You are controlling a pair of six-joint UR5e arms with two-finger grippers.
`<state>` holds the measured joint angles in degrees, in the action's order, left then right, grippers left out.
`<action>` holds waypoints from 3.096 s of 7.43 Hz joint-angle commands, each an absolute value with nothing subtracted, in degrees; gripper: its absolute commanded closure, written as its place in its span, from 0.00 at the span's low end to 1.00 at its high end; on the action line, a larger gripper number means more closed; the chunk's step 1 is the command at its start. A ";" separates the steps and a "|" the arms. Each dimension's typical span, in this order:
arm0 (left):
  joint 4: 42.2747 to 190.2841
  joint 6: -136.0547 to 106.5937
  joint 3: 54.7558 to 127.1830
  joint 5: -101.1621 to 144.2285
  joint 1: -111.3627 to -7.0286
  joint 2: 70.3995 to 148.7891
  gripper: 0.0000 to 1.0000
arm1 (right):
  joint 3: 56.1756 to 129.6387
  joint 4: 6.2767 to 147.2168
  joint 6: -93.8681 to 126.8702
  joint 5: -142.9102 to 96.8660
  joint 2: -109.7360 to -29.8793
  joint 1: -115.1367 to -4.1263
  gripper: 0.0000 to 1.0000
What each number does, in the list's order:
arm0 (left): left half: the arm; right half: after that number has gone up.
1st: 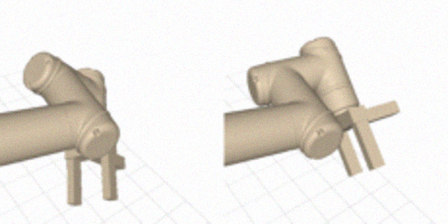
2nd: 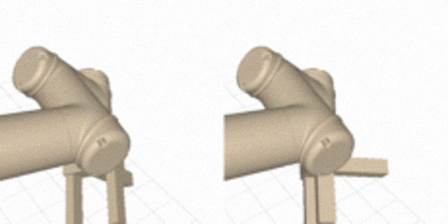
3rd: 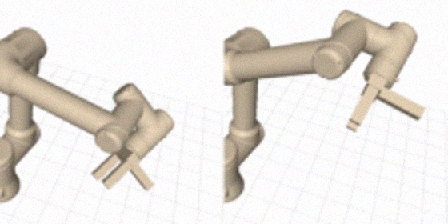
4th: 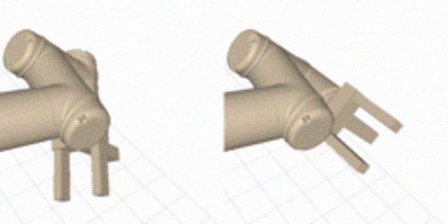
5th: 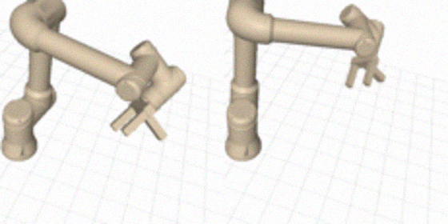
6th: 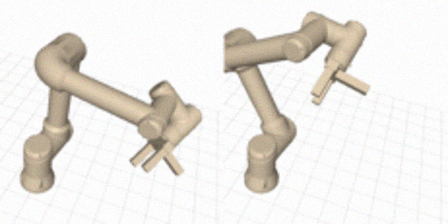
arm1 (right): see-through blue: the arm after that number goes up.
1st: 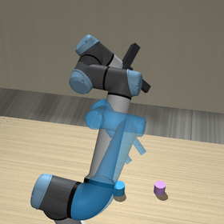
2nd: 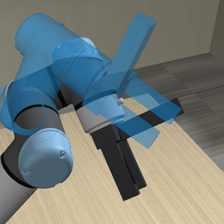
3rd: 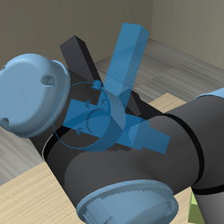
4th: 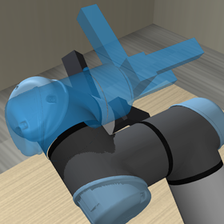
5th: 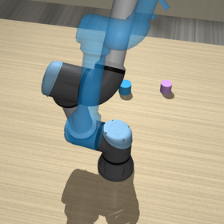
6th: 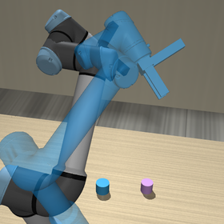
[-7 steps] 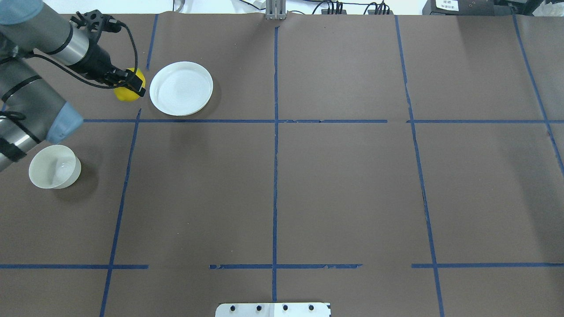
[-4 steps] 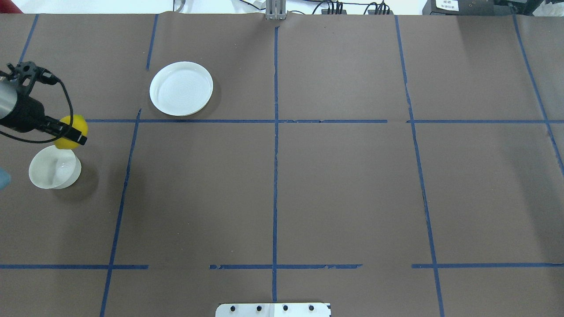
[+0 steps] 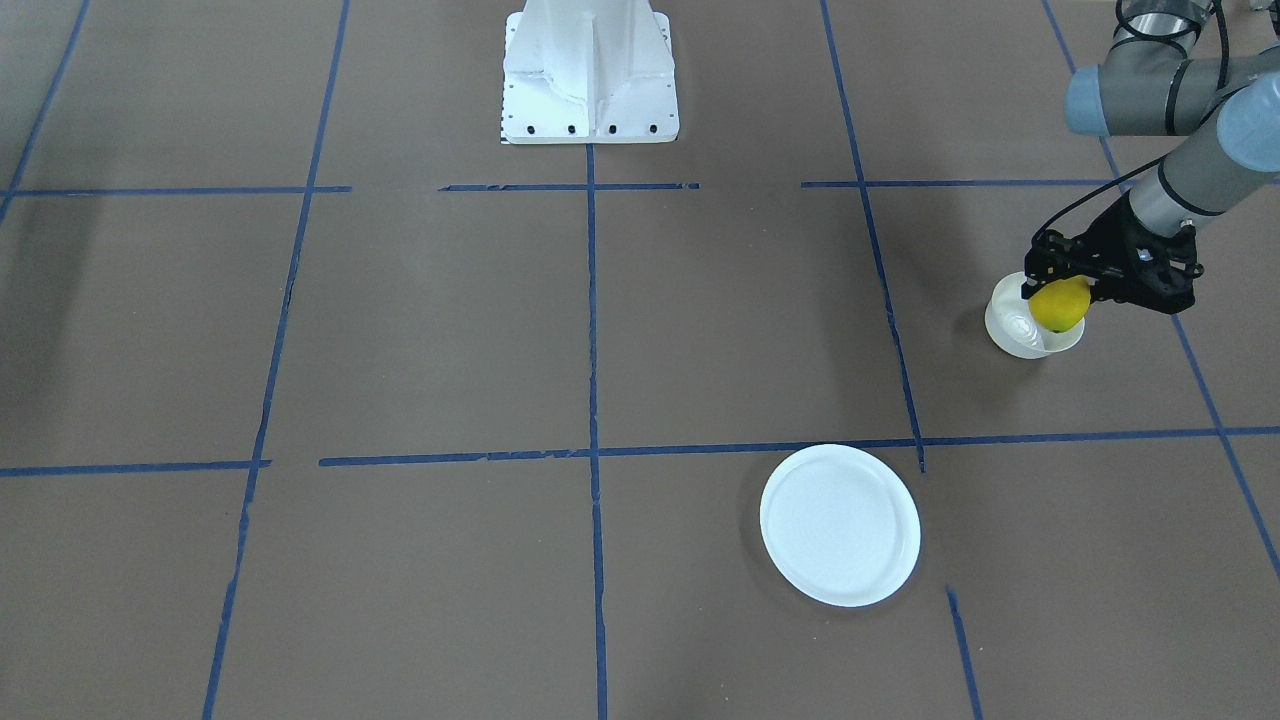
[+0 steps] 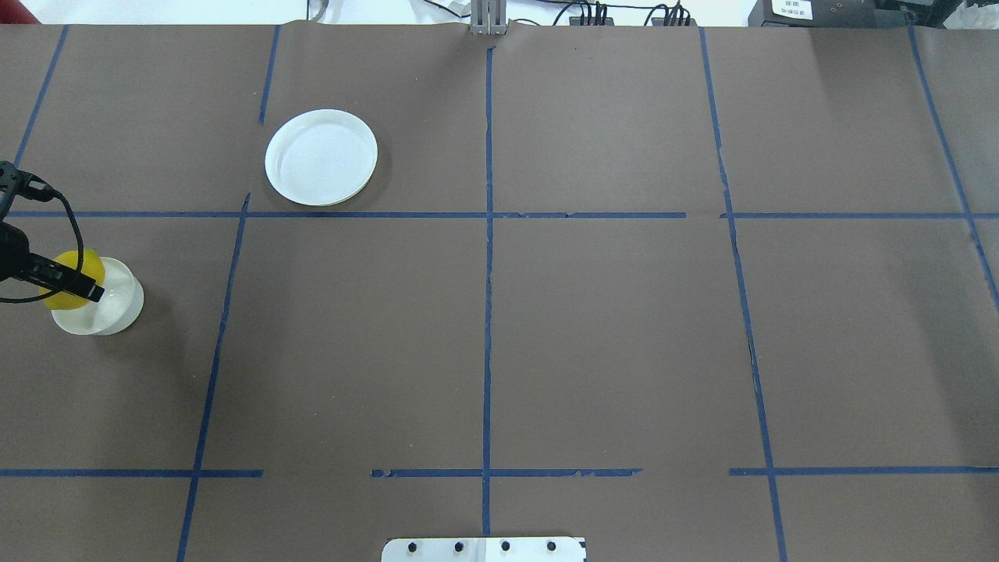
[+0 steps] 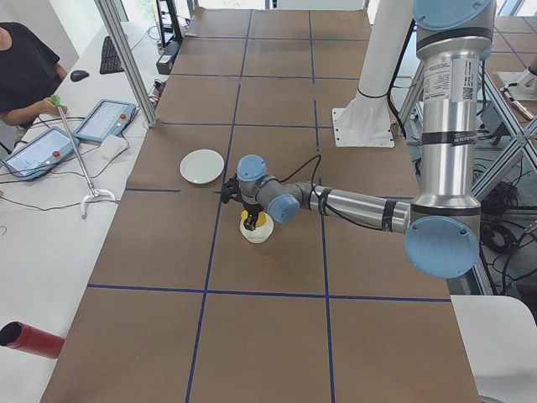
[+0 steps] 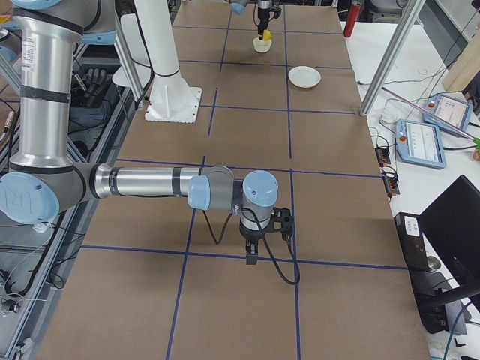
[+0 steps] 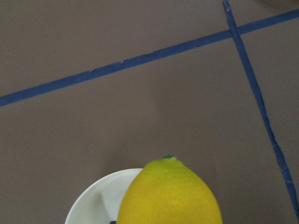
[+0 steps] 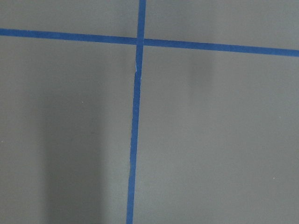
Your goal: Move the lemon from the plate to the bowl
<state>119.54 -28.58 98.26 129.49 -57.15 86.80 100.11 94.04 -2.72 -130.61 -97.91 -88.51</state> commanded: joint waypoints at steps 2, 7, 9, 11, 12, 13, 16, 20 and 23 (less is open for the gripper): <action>119.53 -28.56 97.65 129.38 -56.87 86.57 0.37 | 100.11 94.04 -2.72 -130.61 -97.91 -88.51 0.00; 119.62 -28.56 97.99 129.46 -57.04 86.57 0.01 | 100.11 94.04 -2.72 -130.61 -97.91 -88.51 0.00; 119.18 -19.57 104.01 129.72 -57.92 79.34 0.01 | 100.11 94.04 -2.72 -130.61 -97.91 -88.51 0.00; 118.22 -2.57 105.91 130.08 -71.37 71.23 0.01 | 100.11 94.04 -2.72 -130.61 -97.91 -88.51 0.00; 112.21 6.94 105.65 130.08 -79.81 71.28 0.01 | 100.11 94.04 -2.72 -130.61 -97.91 -88.51 0.00; 98.23 10.86 105.99 129.99 -86.94 75.19 0.00 | 100.11 94.04 -2.72 -130.69 -97.91 -88.51 0.00; 82.44 10.81 105.91 130.08 -91.93 81.48 0.00 | 100.11 94.04 -2.72 -130.61 -97.91 -88.51 0.00; 82.27 10.37 103.80 130.08 -91.93 80.60 0.00 | 100.11 94.04 -2.72 -130.61 -97.91 -88.51 0.00; 82.27 10.28 102.83 130.08 -91.93 80.42 0.00 | 100.11 94.04 -2.72 -130.61 -97.91 -88.51 0.00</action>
<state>82.27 10.35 103.03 130.08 -91.93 80.47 100.11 94.04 -2.73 -130.61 -97.91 -88.51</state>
